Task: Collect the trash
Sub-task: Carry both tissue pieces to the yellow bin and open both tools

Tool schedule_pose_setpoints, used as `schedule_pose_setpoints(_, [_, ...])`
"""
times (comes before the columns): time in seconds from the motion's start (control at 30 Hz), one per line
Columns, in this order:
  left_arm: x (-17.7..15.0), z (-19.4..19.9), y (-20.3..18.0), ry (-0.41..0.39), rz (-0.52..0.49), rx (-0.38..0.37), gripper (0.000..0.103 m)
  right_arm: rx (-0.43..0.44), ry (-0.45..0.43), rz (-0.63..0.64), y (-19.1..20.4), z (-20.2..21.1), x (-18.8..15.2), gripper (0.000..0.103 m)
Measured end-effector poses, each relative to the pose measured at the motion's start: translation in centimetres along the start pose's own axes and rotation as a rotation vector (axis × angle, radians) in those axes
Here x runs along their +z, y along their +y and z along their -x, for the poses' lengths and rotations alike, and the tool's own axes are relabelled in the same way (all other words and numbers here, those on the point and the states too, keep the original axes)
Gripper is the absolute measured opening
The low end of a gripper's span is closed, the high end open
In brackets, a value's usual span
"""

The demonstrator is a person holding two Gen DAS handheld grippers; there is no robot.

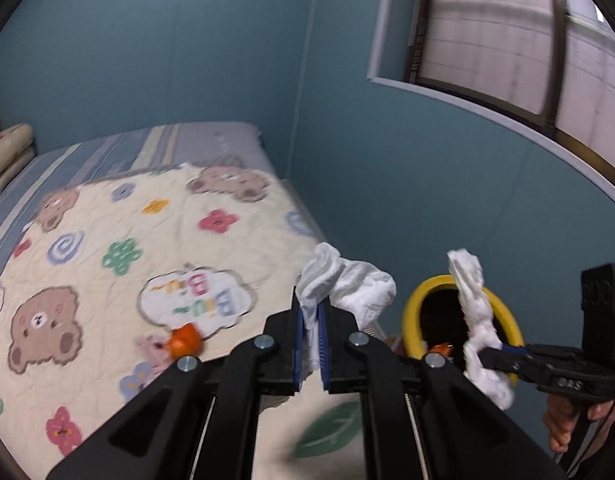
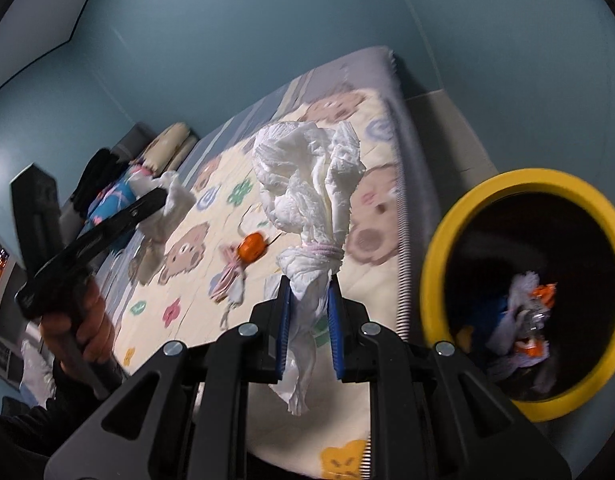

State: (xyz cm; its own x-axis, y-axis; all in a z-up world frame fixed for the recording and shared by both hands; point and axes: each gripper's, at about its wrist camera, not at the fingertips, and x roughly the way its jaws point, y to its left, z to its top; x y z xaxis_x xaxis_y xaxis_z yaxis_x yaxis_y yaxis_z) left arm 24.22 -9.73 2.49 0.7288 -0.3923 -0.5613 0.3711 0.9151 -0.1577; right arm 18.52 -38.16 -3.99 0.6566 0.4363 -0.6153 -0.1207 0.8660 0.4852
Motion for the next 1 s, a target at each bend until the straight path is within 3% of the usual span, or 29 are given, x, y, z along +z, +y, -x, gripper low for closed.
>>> schedule_pose_setpoints(0.37, [0.9,-1.5,-8.6,-0.045,-0.097,-0.098,0.006,-0.152,-0.133,-0.046,-5.3,5.5,1.3,0.017])
schedule_pose_setpoints(0.67, [1.1,-4.2,-13.2,-0.045,-0.148,-0.140,0.006,-0.220,-0.150,-0.102,-9.2,6.5,1.5,0.017])
schedule_pose_setpoints(1.0, [0.4,-7.6,-15.6,-0.010,-0.180,-0.168,0.006,-0.271,-0.148,-0.150,-12.1,6.1,1.4,0.017])
